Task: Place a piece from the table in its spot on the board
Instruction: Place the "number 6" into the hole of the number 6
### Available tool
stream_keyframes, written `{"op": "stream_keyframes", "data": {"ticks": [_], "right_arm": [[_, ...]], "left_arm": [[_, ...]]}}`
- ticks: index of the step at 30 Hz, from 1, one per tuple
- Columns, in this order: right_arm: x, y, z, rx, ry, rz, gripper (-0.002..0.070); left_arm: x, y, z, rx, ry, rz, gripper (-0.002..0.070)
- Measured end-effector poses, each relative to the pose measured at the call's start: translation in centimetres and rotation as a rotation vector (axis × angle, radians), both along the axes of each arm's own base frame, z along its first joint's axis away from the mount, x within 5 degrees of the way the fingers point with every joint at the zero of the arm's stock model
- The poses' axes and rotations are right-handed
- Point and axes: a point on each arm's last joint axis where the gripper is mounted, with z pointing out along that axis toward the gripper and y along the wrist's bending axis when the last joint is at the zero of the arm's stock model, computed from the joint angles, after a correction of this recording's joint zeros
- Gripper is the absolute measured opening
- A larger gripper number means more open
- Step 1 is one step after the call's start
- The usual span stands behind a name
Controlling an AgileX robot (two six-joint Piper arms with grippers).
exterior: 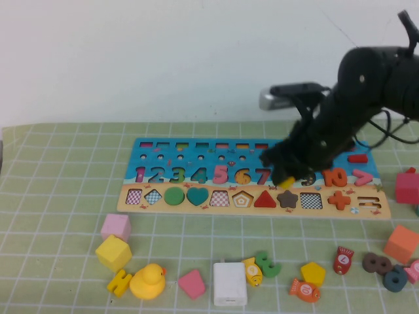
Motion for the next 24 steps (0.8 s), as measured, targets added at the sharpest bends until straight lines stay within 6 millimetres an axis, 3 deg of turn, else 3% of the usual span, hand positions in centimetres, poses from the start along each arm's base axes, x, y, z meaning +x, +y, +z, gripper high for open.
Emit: {"op": "stream_keyframes", "data": {"ticks": [5, 14, 24], "right_arm": [[2.6, 1.6, -0.3, 0.077, -0.026, -0.042, 0.0277], [6.6, 3.8, -3.4, 0.091, 0.047, -0.079, 0.0277], [6.7, 6.0, -4.3, 0.056, 0.044, -0.085, 0.0277]], "left_arm": [[0.0, 0.0, 0.0, 0.002, 0.0, 0.0, -0.0002], [0.0, 0.0, 0.0, 0.002, 0.0, 0.0, -0.0002], [0.0, 0.0, 0.0, 0.002, 0.0, 0.0, -0.0002]]}}
